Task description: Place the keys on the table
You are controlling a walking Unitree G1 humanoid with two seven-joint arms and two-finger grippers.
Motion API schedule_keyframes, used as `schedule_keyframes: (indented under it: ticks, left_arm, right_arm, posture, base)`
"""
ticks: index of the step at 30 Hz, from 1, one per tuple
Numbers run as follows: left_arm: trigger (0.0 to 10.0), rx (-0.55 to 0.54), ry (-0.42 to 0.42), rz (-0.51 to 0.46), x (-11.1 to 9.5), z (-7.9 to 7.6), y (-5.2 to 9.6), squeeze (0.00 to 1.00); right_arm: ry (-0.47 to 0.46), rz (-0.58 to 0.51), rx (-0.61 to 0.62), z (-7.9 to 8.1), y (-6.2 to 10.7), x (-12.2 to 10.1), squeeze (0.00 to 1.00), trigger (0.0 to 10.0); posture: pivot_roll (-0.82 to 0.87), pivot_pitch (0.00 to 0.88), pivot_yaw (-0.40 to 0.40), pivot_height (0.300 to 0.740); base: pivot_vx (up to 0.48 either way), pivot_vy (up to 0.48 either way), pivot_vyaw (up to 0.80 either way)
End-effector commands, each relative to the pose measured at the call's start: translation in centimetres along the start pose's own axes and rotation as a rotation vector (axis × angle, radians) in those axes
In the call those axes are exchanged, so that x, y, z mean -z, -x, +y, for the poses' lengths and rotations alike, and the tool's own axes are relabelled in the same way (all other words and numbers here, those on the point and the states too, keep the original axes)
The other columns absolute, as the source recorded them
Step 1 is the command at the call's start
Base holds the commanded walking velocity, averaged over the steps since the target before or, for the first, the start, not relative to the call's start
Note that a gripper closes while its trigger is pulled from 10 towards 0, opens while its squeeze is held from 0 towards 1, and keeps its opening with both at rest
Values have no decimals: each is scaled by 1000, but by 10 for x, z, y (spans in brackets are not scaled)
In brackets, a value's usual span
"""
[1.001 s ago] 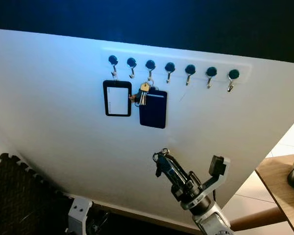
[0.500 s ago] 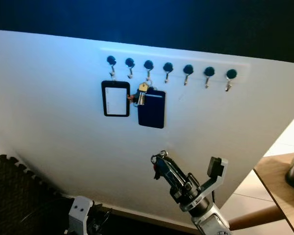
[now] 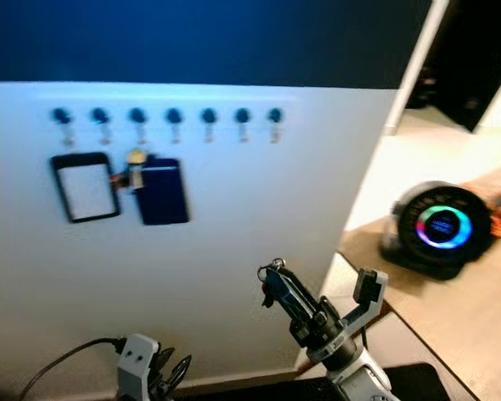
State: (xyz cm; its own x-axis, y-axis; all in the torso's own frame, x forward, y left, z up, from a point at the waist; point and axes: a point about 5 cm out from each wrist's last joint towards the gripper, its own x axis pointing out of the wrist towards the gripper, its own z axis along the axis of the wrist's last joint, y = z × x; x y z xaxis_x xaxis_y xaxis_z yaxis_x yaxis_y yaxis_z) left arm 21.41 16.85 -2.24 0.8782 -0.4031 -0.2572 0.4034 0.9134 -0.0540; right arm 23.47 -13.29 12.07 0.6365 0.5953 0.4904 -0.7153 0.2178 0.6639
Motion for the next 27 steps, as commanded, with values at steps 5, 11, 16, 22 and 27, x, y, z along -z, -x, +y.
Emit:
schedule_keyframes:
  ticks: [5, 11, 16, 22, 27]
  left_arm:
    - [10000, -13, 24, 37, 8, 0, 4, 0]
    - [10000, -20, 29, 53, 10, 2, 4, 0]
    - [10000, -24, 31, 58, 11, 3, 4, 0]
    - [10000, -25, 32, 62, 12, 3, 4, 0]
    - [10000, -23, 31, 65, 13, 3, 6, 0]
  right_arm:
    - [10, -1, -10, 0, -1, -1, 0, 10000]
    - [12, 1, -11, 0, -2, -1, 0, 10000]
    - [14, 4, -15, -1, -3, -1, 0, 10000]
    - [15, 9, -18, -1, -4, -1, 0, 10000]
    - [15, 11, -19, 0, -3, -1, 0, 10000]
  posture:
    - [75, 82, -25, 740]
    - [75, 79, -30, 740]
    - [76, 80, -32, 740]
    - [77, 80, -32, 740]
    - [78, 76, -32, 740]
  base:
    - [0, 0, -800]
    - [0, 0, -800]
    - [0, 0, -800]
    - [0, 0, -800]
    - [0, 0, -800]
